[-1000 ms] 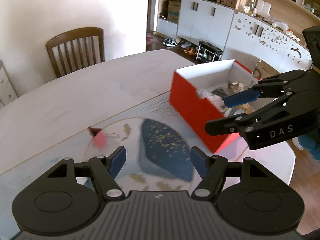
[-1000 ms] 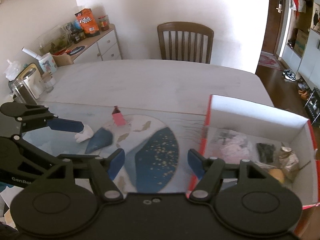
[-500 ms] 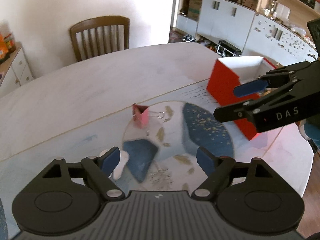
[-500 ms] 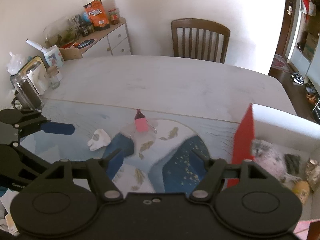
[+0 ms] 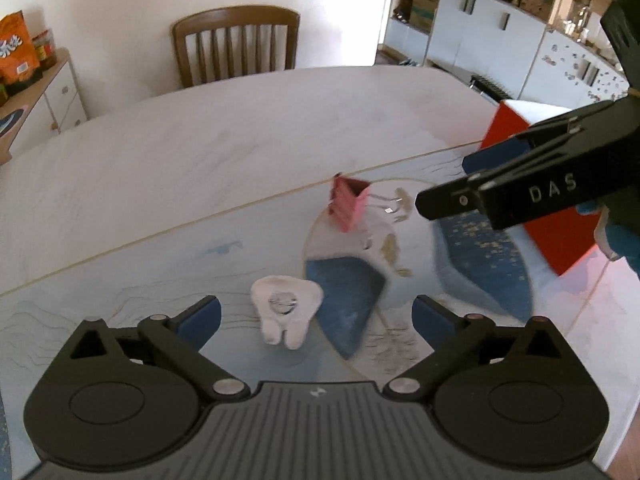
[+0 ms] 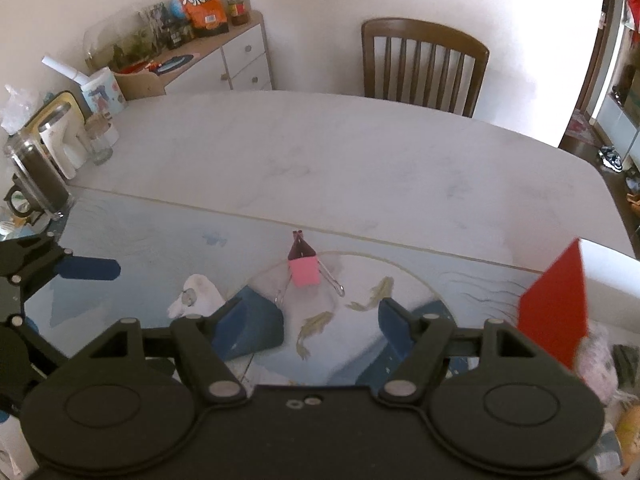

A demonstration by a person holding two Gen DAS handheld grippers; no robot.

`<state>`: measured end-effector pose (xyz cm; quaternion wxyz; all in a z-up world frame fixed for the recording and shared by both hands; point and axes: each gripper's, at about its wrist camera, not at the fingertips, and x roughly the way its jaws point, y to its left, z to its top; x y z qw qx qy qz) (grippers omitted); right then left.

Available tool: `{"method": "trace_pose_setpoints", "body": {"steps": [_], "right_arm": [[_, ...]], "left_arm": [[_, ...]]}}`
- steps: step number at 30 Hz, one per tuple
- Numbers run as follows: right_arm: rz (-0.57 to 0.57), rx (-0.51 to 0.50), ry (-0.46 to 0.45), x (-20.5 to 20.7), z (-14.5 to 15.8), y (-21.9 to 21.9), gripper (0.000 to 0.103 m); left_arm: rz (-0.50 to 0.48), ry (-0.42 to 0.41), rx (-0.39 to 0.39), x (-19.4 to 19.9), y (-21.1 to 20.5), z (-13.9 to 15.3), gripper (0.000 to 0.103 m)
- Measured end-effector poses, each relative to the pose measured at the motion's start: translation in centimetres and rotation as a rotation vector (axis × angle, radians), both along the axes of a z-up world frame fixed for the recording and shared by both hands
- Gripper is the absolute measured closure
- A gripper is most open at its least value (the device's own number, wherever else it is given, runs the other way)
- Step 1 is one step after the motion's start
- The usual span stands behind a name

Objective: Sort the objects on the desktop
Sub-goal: 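Grasp the white tooth plush with left gripper while right gripper grasps the pink binder clip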

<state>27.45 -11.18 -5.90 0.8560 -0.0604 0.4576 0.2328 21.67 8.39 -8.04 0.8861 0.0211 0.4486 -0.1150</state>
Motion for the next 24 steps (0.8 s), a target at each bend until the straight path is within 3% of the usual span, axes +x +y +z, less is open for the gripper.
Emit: {"method": "trace_pose_setpoints", "body": {"steps": [8,24], "right_arm": [[0.021,-0.031,0.042,3.1,-2.8,2.2,0.03],[0.018,-0.074,0.109,6.2,-6.8,3.9,0.03]], "left_arm": [[0.037,0.027,0.031,1.7,1.4,-3.0,0.001],[0.017,0.044,0.039,3.6,1.0,-5.2,0.001]]}}
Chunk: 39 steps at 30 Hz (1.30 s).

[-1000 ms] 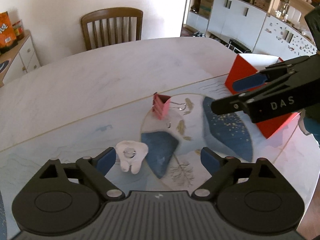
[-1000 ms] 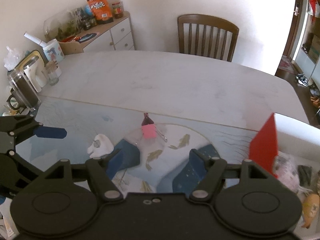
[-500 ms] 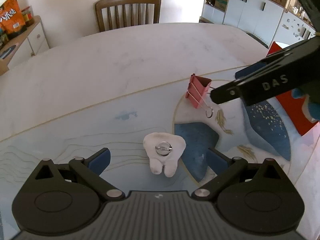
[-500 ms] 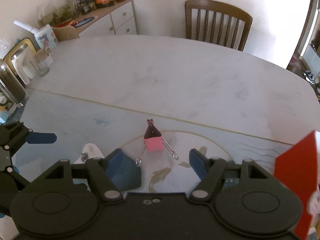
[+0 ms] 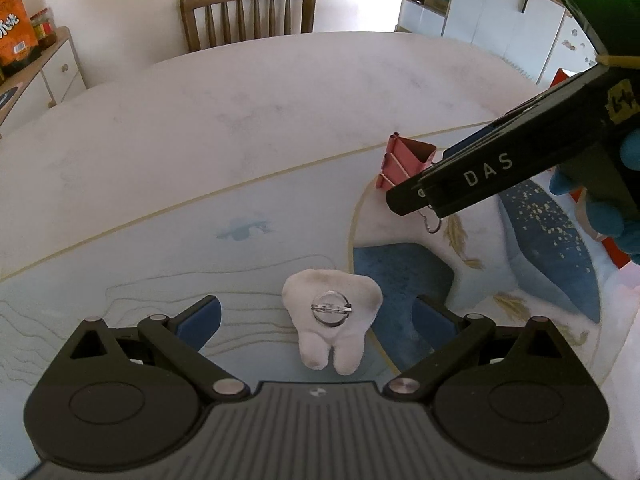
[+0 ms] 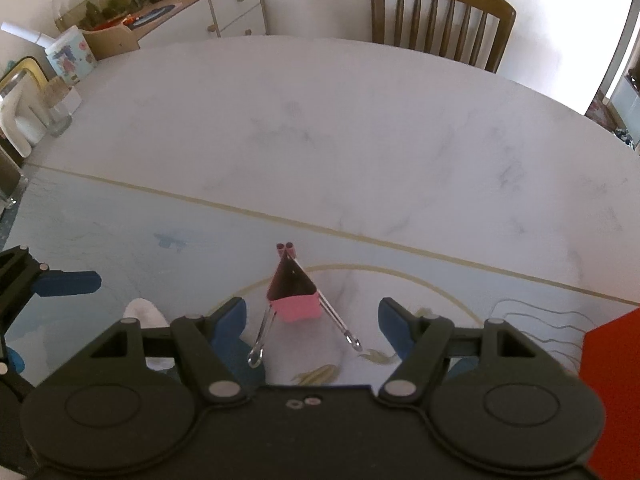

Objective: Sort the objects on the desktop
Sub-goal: 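Grasp the white tooth plush with left gripper while right gripper grasps the pink binder clip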

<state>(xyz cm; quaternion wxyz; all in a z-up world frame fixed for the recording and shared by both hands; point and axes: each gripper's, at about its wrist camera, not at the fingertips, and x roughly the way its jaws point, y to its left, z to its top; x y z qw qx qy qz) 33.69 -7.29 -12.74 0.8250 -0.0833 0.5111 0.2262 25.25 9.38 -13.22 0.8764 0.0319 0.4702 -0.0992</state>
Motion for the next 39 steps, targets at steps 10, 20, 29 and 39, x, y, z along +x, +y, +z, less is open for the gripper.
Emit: {"method": "trace_pose_setpoints", "body": {"steps": [10,20,29,39], "right_arm": [[0.017,-0.003,0.011,0.7,-0.6,0.5,0.032],[0.019,-0.013,0.017,1.0,-0.8,0.7,0.045],[0.028,-0.024,0.009,0.9,-1.0,0.8,0.053],[0.039,-0.036,0.002,0.3,-0.9,0.7,0.065]], "left_arm": [[0.001,-0.014,0.015,0.2,-0.3,-0.8,0.001],[-0.005,-0.006,0.026,0.2,-0.4,-1.2,0.019],[-0.033,-0.017,0.046,0.1,-0.8,-1.1,0.048],[-0.034,-0.002,0.059,-0.3,-1.1,-0.5,0.053]]}}
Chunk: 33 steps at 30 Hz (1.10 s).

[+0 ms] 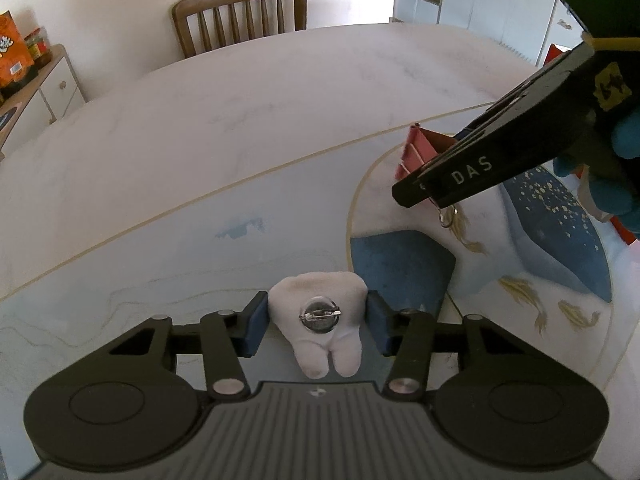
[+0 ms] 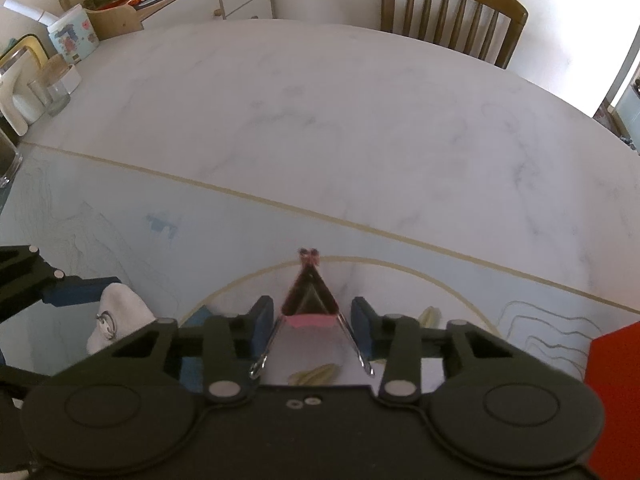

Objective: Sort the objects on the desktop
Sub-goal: 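Grasp the white tooth plush with left gripper while right gripper grasps the pink binder clip, then carry the tooth plush and pink clip with both grippers into the shoebox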

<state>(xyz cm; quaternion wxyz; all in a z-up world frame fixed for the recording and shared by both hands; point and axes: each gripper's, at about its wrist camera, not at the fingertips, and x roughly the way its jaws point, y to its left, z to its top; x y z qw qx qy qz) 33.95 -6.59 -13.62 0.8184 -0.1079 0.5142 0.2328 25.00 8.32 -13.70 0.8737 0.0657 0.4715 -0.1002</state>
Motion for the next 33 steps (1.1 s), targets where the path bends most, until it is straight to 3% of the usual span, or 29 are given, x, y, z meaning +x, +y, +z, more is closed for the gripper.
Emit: {"method": "trace_pose_setpoints", "body": {"steps": [12,22,33], "right_arm": [[-0.009,0.016,0.01,-2.8,0.2,-1.3,0.08],[-0.02,0.05,0.028,-5.8,1.4,-3.2,0.08],[-0.042,0.068,0.037,-9.9,3.3,-6.1,0.08]], "left_arm": [[0.012,0.022,-0.034,-1.9,-0.4,0.5,0.055],[0.0,0.03,-0.053,-3.8,-1.5,1.1,0.055],[-0.046,0.015,-0.081,-6.4,-3.6,4.0,0.055]]}}
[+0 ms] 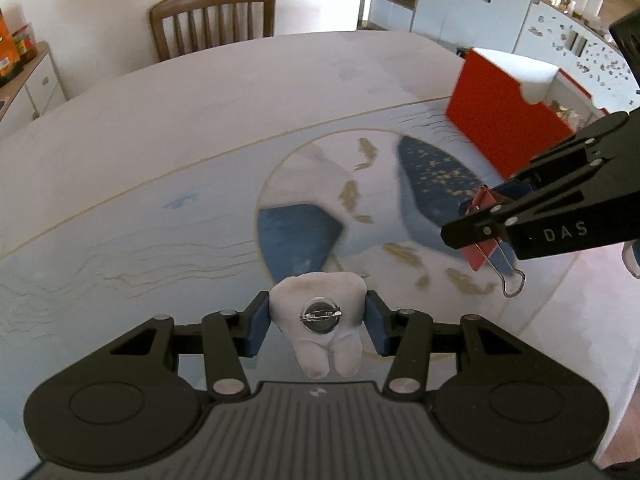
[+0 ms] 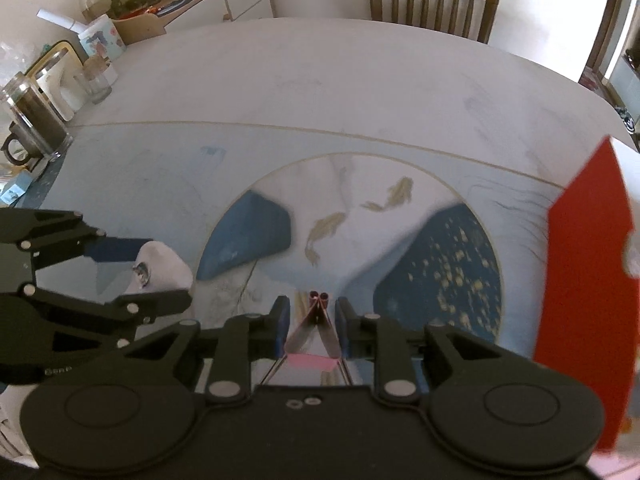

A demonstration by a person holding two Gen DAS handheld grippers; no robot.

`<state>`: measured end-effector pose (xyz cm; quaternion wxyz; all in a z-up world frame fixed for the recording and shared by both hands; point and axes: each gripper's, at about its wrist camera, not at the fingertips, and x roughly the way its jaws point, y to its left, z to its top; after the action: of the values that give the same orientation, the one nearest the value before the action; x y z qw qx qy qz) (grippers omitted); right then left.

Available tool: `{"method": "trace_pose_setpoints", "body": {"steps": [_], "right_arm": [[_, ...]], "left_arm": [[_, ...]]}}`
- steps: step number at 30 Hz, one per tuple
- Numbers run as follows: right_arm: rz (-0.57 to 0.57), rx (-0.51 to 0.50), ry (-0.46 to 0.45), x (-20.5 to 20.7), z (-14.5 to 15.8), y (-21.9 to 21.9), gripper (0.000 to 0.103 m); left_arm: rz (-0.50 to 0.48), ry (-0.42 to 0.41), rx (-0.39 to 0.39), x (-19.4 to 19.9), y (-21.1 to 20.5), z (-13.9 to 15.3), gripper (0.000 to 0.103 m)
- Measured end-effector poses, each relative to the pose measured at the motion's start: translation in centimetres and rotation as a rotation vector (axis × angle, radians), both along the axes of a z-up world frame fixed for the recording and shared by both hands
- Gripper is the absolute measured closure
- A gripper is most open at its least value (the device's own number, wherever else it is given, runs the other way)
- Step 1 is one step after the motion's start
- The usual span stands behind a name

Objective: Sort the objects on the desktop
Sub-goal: 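Carry the tooth plush and pink clip with both grippers into the shoebox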

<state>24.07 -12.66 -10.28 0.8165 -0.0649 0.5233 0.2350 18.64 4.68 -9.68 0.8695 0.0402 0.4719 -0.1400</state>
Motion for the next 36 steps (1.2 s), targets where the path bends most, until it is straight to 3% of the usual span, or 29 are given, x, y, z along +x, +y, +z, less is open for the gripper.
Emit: {"method": "trace_pose_setpoints", "body": {"steps": [12,23,36], "right_arm": [[-0.062,0.029,-0.046,-3.9,4.2,-5.6,0.08],[-0.134,0.017,-0.08,-7.0,6.6,-11.8,0.08],[-0.236,0.028,-0.142,-8.3,9.1,-20.4,0.08]], "left_arm": [[-0.079,-0.024,-0.004,-1.9,-5.3,3.9,0.055],[-0.185,-0.031,0.01,-2.5,-12.6,6.5,0.054],[-0.294,-0.09,0.034,-2.0,-20.8,8.8,0.054]]}}
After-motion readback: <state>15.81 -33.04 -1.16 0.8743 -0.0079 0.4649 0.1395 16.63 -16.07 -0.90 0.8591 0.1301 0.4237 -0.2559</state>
